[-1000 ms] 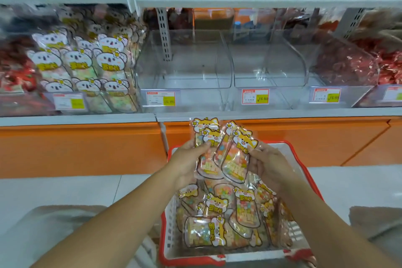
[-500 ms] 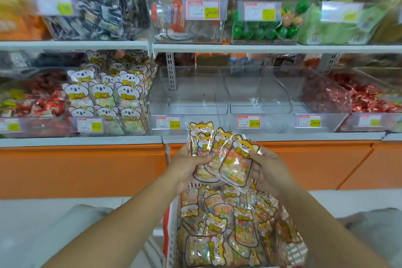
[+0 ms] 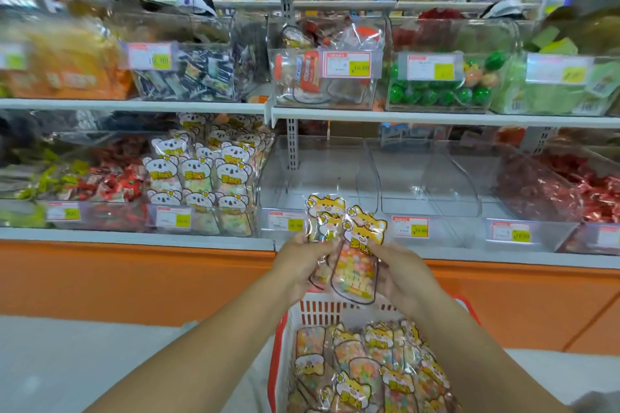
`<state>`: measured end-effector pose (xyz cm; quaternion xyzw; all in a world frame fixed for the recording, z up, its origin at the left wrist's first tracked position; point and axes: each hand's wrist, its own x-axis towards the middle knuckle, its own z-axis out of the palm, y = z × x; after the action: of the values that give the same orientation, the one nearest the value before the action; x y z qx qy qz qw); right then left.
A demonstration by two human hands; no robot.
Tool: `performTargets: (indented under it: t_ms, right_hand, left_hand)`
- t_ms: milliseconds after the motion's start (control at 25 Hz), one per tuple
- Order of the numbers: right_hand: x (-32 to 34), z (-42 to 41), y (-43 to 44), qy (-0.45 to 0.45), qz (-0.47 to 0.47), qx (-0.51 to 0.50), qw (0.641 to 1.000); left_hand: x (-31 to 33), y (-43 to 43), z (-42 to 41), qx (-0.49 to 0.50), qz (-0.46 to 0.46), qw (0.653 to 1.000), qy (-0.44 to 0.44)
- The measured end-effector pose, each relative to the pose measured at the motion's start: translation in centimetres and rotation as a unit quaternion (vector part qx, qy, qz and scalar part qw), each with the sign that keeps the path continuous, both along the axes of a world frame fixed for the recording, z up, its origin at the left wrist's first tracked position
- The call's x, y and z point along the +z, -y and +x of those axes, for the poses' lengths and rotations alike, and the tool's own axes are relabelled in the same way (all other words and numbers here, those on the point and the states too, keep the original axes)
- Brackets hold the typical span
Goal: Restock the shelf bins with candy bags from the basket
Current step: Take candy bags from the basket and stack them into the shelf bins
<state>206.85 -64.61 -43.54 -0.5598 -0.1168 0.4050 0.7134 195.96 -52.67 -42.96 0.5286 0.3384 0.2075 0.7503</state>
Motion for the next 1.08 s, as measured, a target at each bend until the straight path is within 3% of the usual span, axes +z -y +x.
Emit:
performTargets:
  t_ms: [160,400,600,800,880,960,1080]
  right_hand:
    - [0.9,1.6,-2.3,0.056,0.007,-0.038,0.998]
    - [1.1,3.4,-5.2,0.146,-0.021,-0.046,0.988]
    - [2.8,4.3,-8.8,0.042,0.023,0.053,0.997]
    - [5.7,7.2,-12.9,-0.015,0.0,0.099,0.995]
    - [6.5,9.2,-15.8,0.01,-0.024,0.049,0.998]
    - [6.4,11.2,-19.9,0.081,-0.044,0.005,0.996]
    - [3.6,12.4,-26.7,0.17,-0.07,-0.022,0.983]
  left_hand:
    - [0.9,-1.7,1.8,-0.005,0.003,0.999,0.033]
    - [2.8,-3.2,2.8,0.059,0.148,0.987,-0.004]
    - [6.6,-5.0,3.8,0.033,0.217,0.974,-0.061]
    - [7.5,-8.9,4.6,-0.013,0.271,0.961,-0.058]
    - [6.5,-10.6,4.0,0.025,0.372,0.922,-0.102]
    - [5.5,-12.5,2.7,0.092,0.489,0.855,-0.145]
    - [4.6,-14.9,1.4,0.119,0.547,0.8,-0.214]
